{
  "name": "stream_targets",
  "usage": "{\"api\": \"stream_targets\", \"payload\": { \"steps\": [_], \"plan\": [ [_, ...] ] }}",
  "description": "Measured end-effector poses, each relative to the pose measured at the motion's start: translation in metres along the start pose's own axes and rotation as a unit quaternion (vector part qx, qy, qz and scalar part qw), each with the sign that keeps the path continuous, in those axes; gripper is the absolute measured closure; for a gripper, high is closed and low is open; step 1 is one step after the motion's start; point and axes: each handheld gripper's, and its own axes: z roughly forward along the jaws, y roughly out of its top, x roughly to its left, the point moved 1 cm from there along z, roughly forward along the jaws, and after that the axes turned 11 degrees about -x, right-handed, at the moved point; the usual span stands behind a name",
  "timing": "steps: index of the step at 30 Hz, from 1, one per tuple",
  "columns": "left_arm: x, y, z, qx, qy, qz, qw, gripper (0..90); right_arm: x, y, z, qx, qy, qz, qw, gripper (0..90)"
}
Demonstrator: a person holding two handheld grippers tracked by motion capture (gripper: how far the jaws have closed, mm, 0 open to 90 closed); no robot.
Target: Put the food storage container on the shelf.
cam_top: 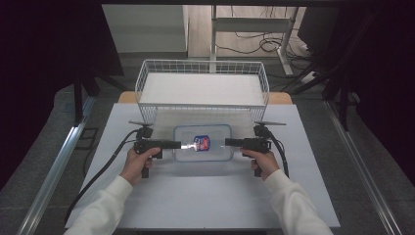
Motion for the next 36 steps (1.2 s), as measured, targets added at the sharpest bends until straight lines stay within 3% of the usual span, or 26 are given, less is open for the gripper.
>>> {"api": "stream_targets", "payload": {
  "steps": [6,11,22,28,29,31,34,36],
  "plan": [
    [0.006,0.01,0.006,-0.007,0.003,0.007,0.9999,48.5,-0.005,0.009,0.006,-0.019,-0.002,-0.008,0.9998,52.4],
    [0.012,0.015,0.012,-0.014,0.007,0.007,0.9999,48.5,-0.012,0.013,0.014,-0.026,-0.003,0.0,0.9997,52.1],
    [0.023,0.015,0.021,-0.028,0.009,-0.007,0.9996,48.3,-0.021,0.011,0.02,-0.037,-0.013,0.006,0.9992,51.5],
    [0.025,0.015,0.021,-0.037,0.009,-0.008,0.9992,47.7,-0.023,0.009,0.021,-0.044,-0.014,0.007,0.9989,51.1],
    [0.026,0.015,0.022,-0.043,0.013,0.002,0.999,47.6,-0.023,0.008,0.021,-0.046,-0.014,0.006,0.9988,51.0],
    [0.026,0.015,0.023,-0.05,0.018,0.003,0.9986,47.1,-0.023,0.008,0.022,-0.048,-0.023,-0.002,0.9986,50.0],
    [0.027,0.014,0.026,-0.053,0.021,0.001,0.9984,43.5,-0.02,0.006,0.024,-0.05,-0.043,-0.035,0.9972,47.3],
    [0.027,0.013,0.027,-0.055,0.02,0.001,0.9983,41.8,-0.018,0.005,0.025,-0.05,-0.045,-0.037,0.997,46.2]
  ]
}}
